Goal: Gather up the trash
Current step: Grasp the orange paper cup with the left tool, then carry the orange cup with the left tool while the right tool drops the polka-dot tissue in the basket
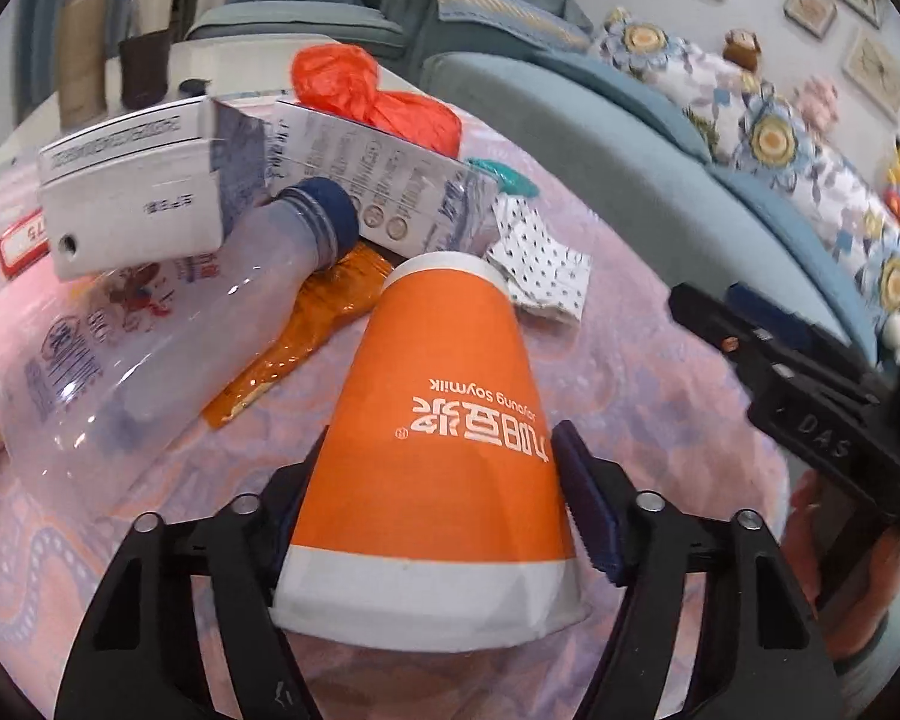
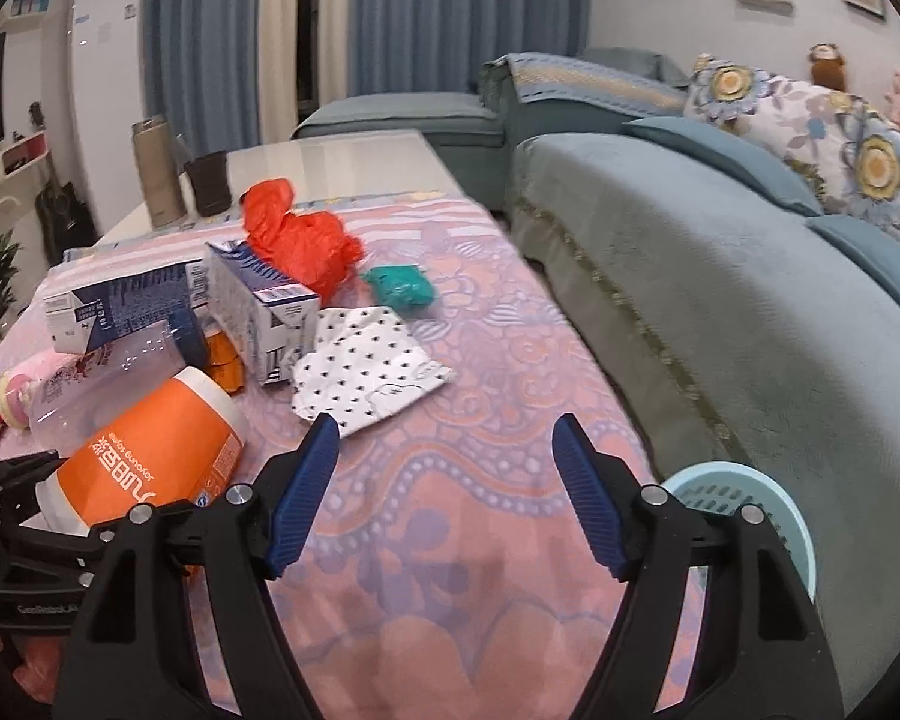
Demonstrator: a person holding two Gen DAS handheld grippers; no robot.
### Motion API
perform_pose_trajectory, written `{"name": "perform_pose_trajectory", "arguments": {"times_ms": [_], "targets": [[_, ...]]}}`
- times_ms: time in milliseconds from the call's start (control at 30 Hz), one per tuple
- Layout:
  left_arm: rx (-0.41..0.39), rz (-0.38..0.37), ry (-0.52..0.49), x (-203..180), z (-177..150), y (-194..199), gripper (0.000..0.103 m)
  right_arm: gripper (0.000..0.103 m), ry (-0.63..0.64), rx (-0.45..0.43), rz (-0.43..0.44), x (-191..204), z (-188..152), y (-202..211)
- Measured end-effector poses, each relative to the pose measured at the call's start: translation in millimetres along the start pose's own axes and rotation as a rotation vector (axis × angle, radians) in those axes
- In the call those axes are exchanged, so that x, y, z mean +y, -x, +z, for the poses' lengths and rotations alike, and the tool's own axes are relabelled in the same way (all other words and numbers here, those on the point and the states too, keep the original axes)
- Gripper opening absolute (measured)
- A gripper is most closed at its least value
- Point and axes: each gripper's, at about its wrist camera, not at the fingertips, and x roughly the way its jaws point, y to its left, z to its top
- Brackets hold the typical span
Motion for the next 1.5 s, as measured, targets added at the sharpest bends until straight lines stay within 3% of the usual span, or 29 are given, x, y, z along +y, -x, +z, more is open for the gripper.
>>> {"name": "perform_pose_trajectory", "arguments": {"times_ms": [200, 367, 533, 667, 833, 933, 1100, 1300, 1500], "targets": [[-0.120, 0.036, 0.060, 7.7, -6.4, 25.2, 0.059, 0.070, 0.019, 0.058, 0.081, 17.3, 15.6, -28.8], [-0.138, 0.066, 0.038, 1.5, -6.3, 27.0, 0.059, 0.070, 0.057, 0.139, 0.110, 39.6, 23.1, -63.1], [-0.132, 0.059, 0.026, 1.8, -7.9, 28.3, 0.059, 0.068, 0.077, 0.235, 0.072, 46.6, 24.4, -90.0], [-0.132, 0.062, 0.009, -2.1, -8.6, 26.6, 0.059, 0.047, 0.038, 0.224, 0.080, 39.1, 24.1, -90.2], [-0.143, 0.068, -0.013, -6.7, -9.1, 29.0, 0.059, 0.009, 0.022, 0.157, 0.104, 35.3, 20.9, -74.0], [-0.174, 0.039, -0.030, -15.6, -5.5, 36.0, 0.059, 0.004, -0.007, 0.107, 0.100, 27.5, 20.1, -54.7], [-0.242, -0.019, -0.121, -63.8, 14.1, 53.4, 0.059, 0.003, -0.072, 0.004, 0.083, -15.8, 28.8, -5.8], [-0.257, -0.088, -0.251, -134.1, 39.9, 44.9, 0.059, 0.003, -0.196, -0.114, -0.034, -99.6, 23.7, 55.7], [-0.166, -0.169, -0.349, -204.2, 43.1, -1.6, 0.059, 0.003, -0.333, -0.052, -0.137, -183.8, -20.9, 63.1]]}}
